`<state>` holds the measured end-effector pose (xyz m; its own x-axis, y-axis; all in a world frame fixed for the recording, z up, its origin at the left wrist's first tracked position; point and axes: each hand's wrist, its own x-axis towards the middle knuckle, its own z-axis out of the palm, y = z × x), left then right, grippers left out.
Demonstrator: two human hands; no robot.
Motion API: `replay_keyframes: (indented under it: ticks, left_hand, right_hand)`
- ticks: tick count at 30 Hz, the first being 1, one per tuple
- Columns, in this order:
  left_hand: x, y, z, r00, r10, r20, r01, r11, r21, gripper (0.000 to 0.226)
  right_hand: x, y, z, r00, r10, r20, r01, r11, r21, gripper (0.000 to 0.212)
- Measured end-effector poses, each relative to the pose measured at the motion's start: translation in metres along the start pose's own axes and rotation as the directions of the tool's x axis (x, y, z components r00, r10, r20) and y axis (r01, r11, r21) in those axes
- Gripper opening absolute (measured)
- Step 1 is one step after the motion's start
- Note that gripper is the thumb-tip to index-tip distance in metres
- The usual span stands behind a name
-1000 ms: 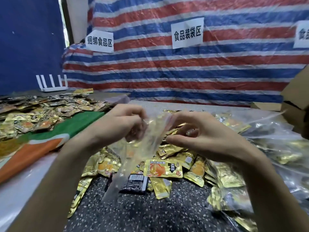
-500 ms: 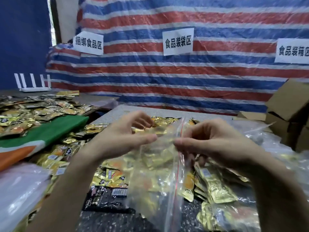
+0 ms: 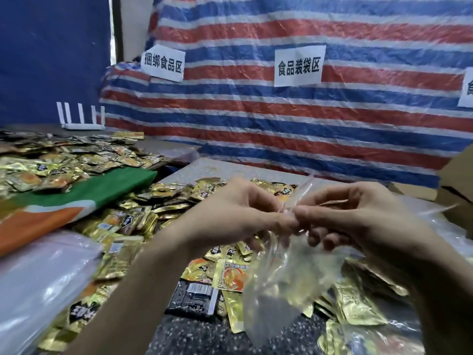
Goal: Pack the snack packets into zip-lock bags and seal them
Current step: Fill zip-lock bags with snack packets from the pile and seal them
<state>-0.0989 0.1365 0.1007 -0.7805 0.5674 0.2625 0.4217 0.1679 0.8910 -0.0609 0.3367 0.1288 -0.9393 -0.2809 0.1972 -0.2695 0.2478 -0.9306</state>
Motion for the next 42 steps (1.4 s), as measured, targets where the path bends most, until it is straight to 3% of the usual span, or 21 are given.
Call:
replay_keyframes:
  ticks: [5, 7, 9, 11, 12, 14, 17, 20, 23, 26, 28, 29, 32, 36, 39, 42]
  left_hand:
    - [0.004, -0.007, -0.012, 0.975, -0.137, -0.173, 0.12, 0.987, -0.106, 0.027]
    - [0.005, -0.009, -0.02, 0.943, -0.178, -0.281, 0.141, 0.979, -0.147, 0.031]
    - [0.005, -0.012, -0.025, 0.92, -0.208, -0.333, 0.154, 0.971, -0.182, 0.028]
    - [0.006, -0.015, -0.023, 0.917, -0.23, -0.325, 0.174, 0.966, -0.194, 0.023]
    - [0.008, -0.016, -0.02, 0.92, -0.238, -0.311, 0.183, 0.963, -0.197, 0.023]
    - [0.013, -0.019, -0.013, 0.931, -0.248, -0.267, 0.19, 0.955, -0.227, 0.025]
    - [0.02, -0.022, -0.007, 0.948, -0.252, -0.195, 0.19, 0.938, -0.29, 0.023]
    - [0.024, -0.029, -0.008, 0.941, -0.264, -0.213, 0.183, 0.923, -0.339, 0.023]
    - [0.03, -0.04, -0.013, 0.94, -0.253, -0.227, 0.16, 0.919, -0.359, 0.026]
    - [0.035, -0.056, -0.02, 0.957, -0.223, -0.184, 0.137, 0.911, -0.388, 0.041]
    - [0.042, -0.071, -0.02, 0.938, -0.252, -0.236, 0.149, 0.912, -0.383, 0.045]
    - [0.048, -0.081, -0.017, 0.916, -0.269, -0.296, 0.168, 0.93, -0.326, 0.039]
    - [0.07, -0.12, 0.005, 0.845, -0.215, -0.489, 0.284, 0.956, 0.071, 0.013]
    - [0.083, -0.175, 0.044, 0.874, -0.295, -0.385, 0.442, 0.813, 0.381, 0.058]
    - [0.083, -0.192, 0.051, 0.891, -0.259, -0.374, 0.441, 0.691, 0.573, 0.06]
    - [0.082, -0.19, 0.046, 0.886, -0.216, -0.411, 0.444, 0.651, 0.616, 0.049]
  right_hand:
    - [-0.005, -0.002, -0.005, 0.995, 0.053, -0.09, -0.053, 0.999, 0.004, 0.031]
    - [-0.007, -0.001, -0.009, 0.983, -0.018, -0.184, 0.009, 0.999, -0.052, 0.024]
    - [-0.01, -0.001, -0.014, 0.964, -0.155, -0.214, 0.112, 0.973, -0.201, 0.034]
    - [-0.013, -0.001, -0.016, 0.961, -0.263, -0.081, 0.222, 0.915, -0.336, 0.05]
    - [-0.014, -0.001, -0.016, 0.961, -0.275, 0.01, 0.258, 0.889, -0.378, 0.048]
    - [-0.015, 0.002, -0.018, 0.971, -0.173, 0.168, 0.231, 0.867, -0.441, 0.034]
    - [-0.013, 0.007, -0.019, 0.959, 0.085, 0.272, 0.053, 0.884, -0.464, 0.027]
    - [-0.011, 0.009, -0.025, 0.968, 0.08, 0.236, 0.079, 0.8, -0.595, 0.01]
    - [-0.015, 0.006, -0.036, 0.988, -0.035, 0.15, 0.123, 0.762, -0.636, 0.005]
    - [-0.019, 0.005, -0.046, 0.989, -0.118, 0.089, 0.148, 0.783, -0.604, 0.024]
    - [-0.02, 0.009, -0.053, 0.989, -0.13, 0.066, 0.143, 0.788, -0.599, 0.029]
    - [-0.02, 0.01, -0.055, 0.99, -0.131, 0.057, 0.139, 0.786, -0.602, 0.03]
    - [-0.021, 0.009, -0.06, 0.991, -0.136, 0.013, 0.118, 0.802, -0.586, 0.028]
    - [-0.023, 0.007, -0.056, 0.99, -0.137, 0.041, 0.132, 0.767, -0.628, 0.031]
    - [-0.022, 0.005, -0.049, 0.989, -0.135, 0.056, 0.141, 0.77, -0.622, 0.032]
    - [-0.021, 0.003, -0.04, 0.989, -0.123, 0.084, 0.149, 0.781, -0.607, 0.036]
